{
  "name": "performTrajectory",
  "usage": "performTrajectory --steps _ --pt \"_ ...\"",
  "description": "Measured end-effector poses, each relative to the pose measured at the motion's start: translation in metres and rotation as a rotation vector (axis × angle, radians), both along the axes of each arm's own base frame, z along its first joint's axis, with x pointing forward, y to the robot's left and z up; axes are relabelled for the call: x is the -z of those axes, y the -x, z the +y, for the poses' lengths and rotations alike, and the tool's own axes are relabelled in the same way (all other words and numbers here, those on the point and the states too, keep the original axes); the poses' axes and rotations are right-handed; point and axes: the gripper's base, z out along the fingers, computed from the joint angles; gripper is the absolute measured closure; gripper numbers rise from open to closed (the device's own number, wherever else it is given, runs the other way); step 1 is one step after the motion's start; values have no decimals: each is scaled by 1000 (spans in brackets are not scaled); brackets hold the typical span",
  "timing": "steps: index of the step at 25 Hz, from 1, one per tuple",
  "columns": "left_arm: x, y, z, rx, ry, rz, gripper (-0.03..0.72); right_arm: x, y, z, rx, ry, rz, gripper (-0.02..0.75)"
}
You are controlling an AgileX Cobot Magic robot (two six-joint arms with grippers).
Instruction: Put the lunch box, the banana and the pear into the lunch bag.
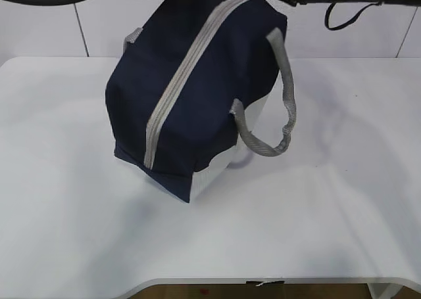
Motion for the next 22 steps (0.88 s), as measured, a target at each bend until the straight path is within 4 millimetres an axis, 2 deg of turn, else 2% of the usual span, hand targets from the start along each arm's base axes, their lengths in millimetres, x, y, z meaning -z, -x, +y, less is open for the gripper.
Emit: performTrajectory --steps 5,11,19,22 --pt "7 -7 0 -34 -8 9 670 -38 26 -3 -6 180 -61 295" --pt "32 -21 -6 -64 -21 68 670 -67 54 -9 15 355 -41 295" --pt "50 -38 -6 -157 -13 101 668 -79 81 -12 -36 464 63 295" --pt "55 -42 -5 -188 -18 103 617 -76 86 -14 -59 502 125 294"
